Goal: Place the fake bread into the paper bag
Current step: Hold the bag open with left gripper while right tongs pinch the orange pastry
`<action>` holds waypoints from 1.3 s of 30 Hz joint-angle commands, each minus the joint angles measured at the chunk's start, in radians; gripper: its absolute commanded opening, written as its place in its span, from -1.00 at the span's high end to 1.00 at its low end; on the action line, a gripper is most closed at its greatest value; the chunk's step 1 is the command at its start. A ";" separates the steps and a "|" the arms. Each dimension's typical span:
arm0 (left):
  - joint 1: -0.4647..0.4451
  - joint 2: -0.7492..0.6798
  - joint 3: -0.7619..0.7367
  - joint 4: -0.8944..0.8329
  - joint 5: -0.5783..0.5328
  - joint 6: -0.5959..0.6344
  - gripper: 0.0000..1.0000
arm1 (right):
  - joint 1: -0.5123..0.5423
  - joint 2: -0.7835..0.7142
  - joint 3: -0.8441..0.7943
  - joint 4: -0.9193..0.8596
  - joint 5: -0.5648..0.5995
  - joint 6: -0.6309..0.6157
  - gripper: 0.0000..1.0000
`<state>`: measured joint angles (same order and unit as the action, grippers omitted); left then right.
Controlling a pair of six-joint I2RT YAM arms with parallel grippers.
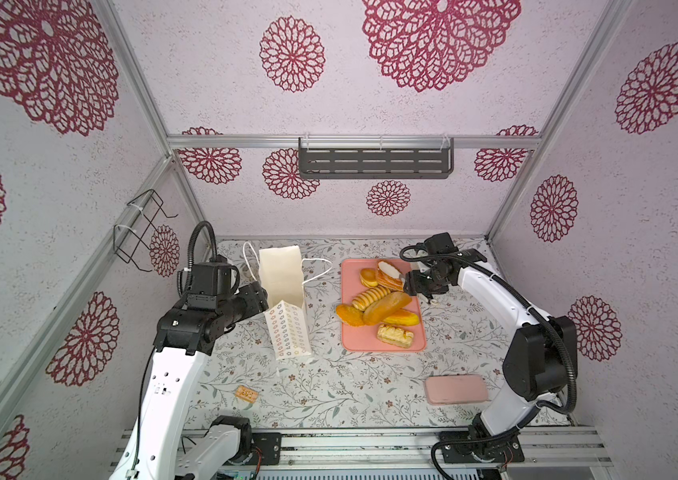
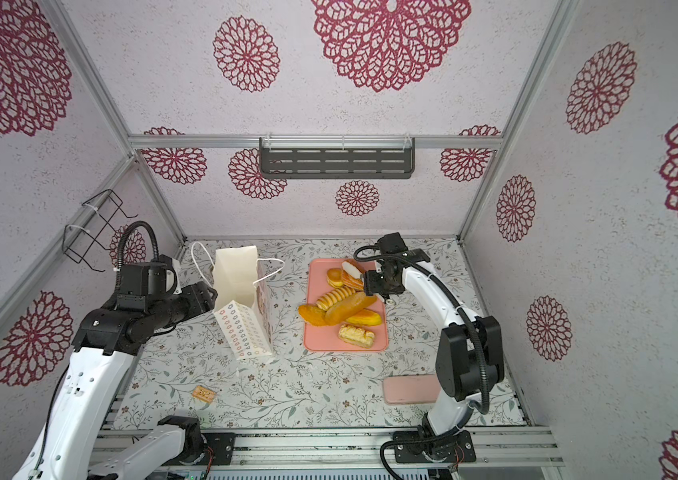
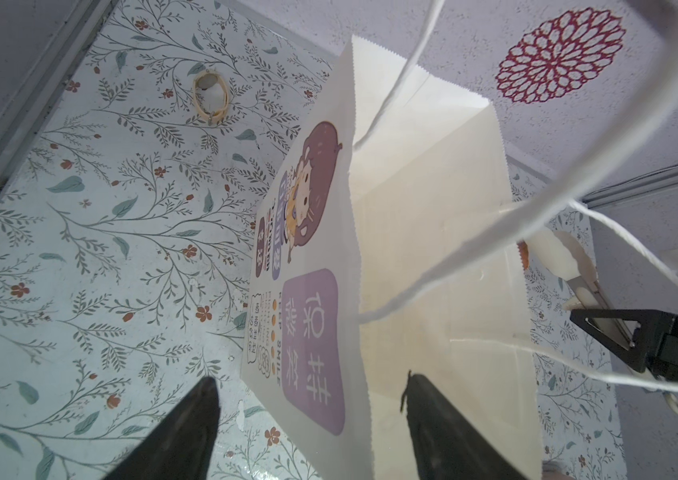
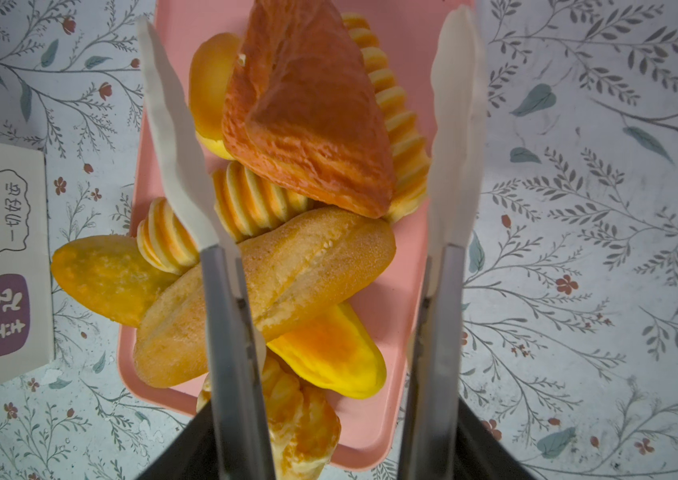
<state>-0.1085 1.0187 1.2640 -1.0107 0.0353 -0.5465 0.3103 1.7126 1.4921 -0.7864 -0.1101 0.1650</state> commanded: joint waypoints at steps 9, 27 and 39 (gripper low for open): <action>0.010 -0.022 0.028 -0.014 -0.012 0.004 -0.62 | 0.001 0.055 0.073 0.000 -0.026 -0.034 -0.42; 0.010 -0.040 0.018 -0.017 -0.012 -0.003 -0.66 | 0.003 0.131 0.123 -0.026 -0.024 -0.044 -0.37; 0.011 -0.039 0.014 -0.011 -0.008 -0.004 -0.66 | 0.003 0.157 0.134 -0.032 -0.027 -0.040 -0.29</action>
<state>-0.1055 0.9878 1.2747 -1.0264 0.0322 -0.5507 0.3103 1.8729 1.5883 -0.8127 -0.1345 0.1387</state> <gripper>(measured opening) 0.828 0.657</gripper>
